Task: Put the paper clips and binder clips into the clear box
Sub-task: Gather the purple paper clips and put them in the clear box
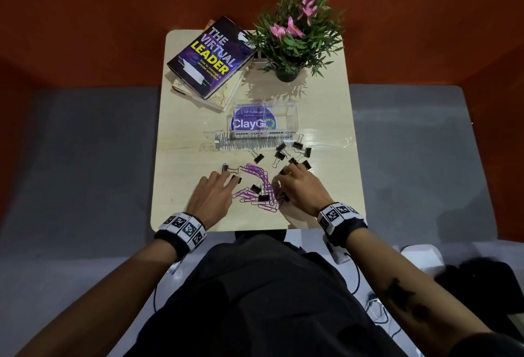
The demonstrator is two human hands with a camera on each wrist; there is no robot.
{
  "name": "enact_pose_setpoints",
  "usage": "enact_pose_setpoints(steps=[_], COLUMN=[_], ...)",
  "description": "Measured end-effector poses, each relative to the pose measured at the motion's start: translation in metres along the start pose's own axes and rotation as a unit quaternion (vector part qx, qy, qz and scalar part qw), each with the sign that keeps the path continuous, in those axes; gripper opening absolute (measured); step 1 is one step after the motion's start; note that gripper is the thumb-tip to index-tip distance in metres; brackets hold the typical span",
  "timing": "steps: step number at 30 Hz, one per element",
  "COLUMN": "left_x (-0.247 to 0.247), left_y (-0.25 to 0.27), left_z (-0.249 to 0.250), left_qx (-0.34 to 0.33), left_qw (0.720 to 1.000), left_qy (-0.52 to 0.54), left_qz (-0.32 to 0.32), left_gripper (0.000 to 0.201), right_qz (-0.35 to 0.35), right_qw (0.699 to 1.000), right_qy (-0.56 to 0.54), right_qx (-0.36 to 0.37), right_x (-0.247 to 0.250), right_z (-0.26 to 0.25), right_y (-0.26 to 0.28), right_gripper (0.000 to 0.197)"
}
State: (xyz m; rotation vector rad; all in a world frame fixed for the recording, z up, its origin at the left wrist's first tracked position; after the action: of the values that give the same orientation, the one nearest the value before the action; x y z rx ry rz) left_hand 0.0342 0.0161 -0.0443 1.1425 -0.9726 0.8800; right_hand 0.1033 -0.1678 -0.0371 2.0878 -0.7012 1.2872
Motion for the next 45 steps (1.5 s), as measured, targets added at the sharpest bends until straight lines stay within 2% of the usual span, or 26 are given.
enact_pose_setpoints(steps=[3, 5, 9, 12, 15, 19, 21, 24, 26, 29, 33, 35, 37, 39, 41, 43, 45], left_x=[0.007, 0.009, 0.005, 0.002, 0.002, 0.001, 0.001, -0.004, -0.005, -0.004, 0.000, 0.002, 0.003, 0.003, 0.005, 0.008, 0.009], left_y=[0.000, -0.001, -0.003, -0.004, -0.002, 0.004, 0.004, 0.001, -0.002, -0.005, -0.006, -0.008, -0.009, -0.010, -0.011, -0.012, -0.011], left_z=[-0.008, -0.002, 0.031, 0.030, 0.013, -0.002, 0.011, 0.046, 0.055, 0.046, 0.030, 0.028, 0.029, 0.030, 0.026, 0.020, 0.016], left_qx=[0.031, 0.017, -0.077, -0.072, -0.036, -0.007, -0.039, -0.132, -0.147, -0.116, -0.058, -0.027, -0.014, -0.015, -0.007, -0.003, -0.006], left_qw=[0.999, 1.000, 0.997, 0.997, 0.999, 1.000, 0.999, 0.991, 0.988, 0.992, 0.998, 0.999, 1.000, 1.000, 1.000, 1.000, 1.000], left_qy=[0.003, 0.011, -0.004, -0.024, -0.029, -0.018, -0.009, -0.015, -0.032, -0.039, -0.025, -0.012, -0.004, 0.003, 0.013, 0.017, 0.021], left_qz=[0.009, 0.011, -0.001, -0.012, -0.019, -0.019, -0.013, -0.023, -0.033, -0.034, -0.027, -0.020, -0.018, -0.018, -0.013, -0.007, -0.005], left_gripper=[0.047, 0.050, 0.062, 0.066, 0.067, 0.062, 0.063, 0.065, 0.060, 0.054, 0.046, 0.045, 0.049, 0.058, 0.068, 0.072, 0.071], right_qz=[0.017, 0.030, 0.012, -0.021, -0.006, 0.033, 0.036, 0.033, 0.036, 0.047, 0.096, 0.105, 0.088, 0.047, -0.025, -0.077, -0.093], right_qw=[0.999, 0.999, 0.998, 0.994, 0.996, 0.999, 0.998, 0.997, 0.996, 0.995, 0.990, 0.991, 0.995, 0.997, 0.991, 0.982, 0.973], right_qy=[-0.012, -0.015, -0.012, 0.005, -0.019, -0.039, -0.050, -0.063, -0.064, -0.067, -0.068, -0.051, -0.043, -0.029, -0.002, 0.029, 0.069], right_qx=[-0.033, -0.035, 0.065, 0.111, 0.085, 0.006, -0.019, -0.036, -0.043, -0.058, -0.081, -0.064, -0.013, 0.061, 0.128, 0.171, 0.201], right_x=[0.002, 0.002, -0.009, -0.022, -0.023, -0.016, -0.017, -0.020, -0.019, -0.015, -0.007, -0.005, -0.007, -0.015, -0.028, -0.039, -0.046], right_z=[0.013, 0.012, -0.023, -0.039, -0.032, -0.010, -0.003, 0.002, 0.006, 0.019, 0.030, 0.020, -0.002, -0.029, -0.054, -0.072, -0.085], right_y=[0.005, 0.008, 0.017, 0.025, 0.030, 0.041, 0.047, 0.053, 0.056, 0.062, 0.063, 0.055, 0.044, 0.032, 0.021, 0.012, 0.006], right_gripper=[0.023, 0.026, 0.037, 0.035, 0.031, 0.031, 0.029, 0.023, 0.022, 0.022, 0.018, 0.016, 0.021, 0.031, 0.045, 0.056, 0.059])
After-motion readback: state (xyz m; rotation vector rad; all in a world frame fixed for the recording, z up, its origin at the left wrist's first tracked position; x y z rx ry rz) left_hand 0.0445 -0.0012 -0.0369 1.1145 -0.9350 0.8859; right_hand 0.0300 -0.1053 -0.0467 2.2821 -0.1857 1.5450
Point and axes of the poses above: each hand's wrist, its own y-axis away from the middle knuckle, its own x-axis out of the back of the hand, z = x × y, the point moved 7 cm from there along -y, towards the middle knuckle
